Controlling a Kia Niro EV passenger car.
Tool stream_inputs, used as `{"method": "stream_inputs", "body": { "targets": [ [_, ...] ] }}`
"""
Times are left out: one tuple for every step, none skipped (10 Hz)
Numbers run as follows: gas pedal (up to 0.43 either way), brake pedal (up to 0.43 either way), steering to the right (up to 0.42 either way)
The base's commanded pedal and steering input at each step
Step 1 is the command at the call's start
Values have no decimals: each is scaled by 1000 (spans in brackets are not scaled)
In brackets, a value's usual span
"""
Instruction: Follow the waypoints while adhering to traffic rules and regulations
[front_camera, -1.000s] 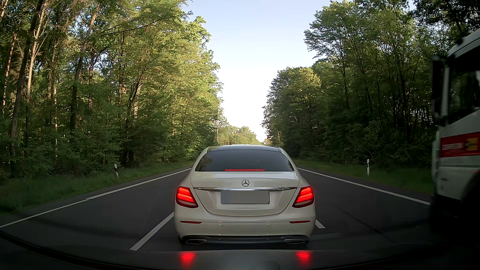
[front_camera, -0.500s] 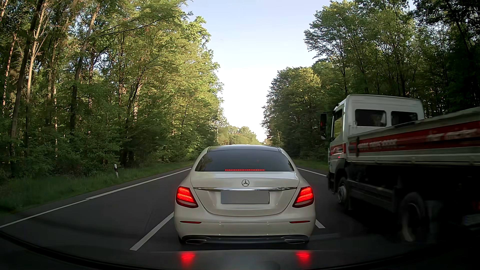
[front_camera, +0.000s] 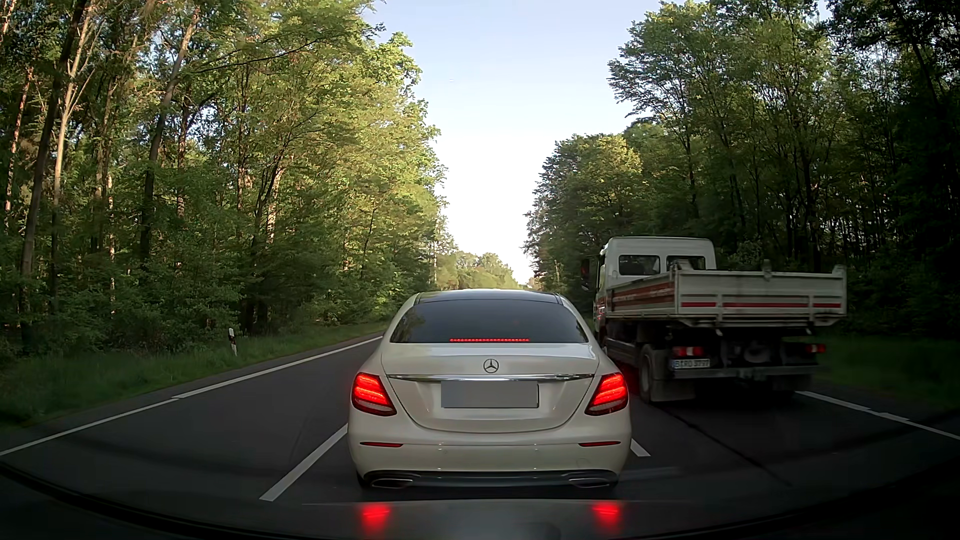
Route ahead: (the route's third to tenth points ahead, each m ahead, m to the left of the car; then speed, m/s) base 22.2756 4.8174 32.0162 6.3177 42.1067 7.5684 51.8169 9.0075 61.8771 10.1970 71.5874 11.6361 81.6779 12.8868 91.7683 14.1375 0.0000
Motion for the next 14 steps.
{"method": "stream_inputs", "body": {
  "targets": [
    [0, 396, -2],
    [0, 396, -2],
    [0, 396, -2],
    [0, 396, -2],
    [0, 396, -2],
    [0, 396, -2],
    [0, 396, -2],
    [0, 396, -2],
    [0, 396, -2],
    [0, 396, -2],
    [0, 396, -2],
    [0, 396, -2],
    [0, 396, -2],
    [0, 396, -2]
  ]
}}
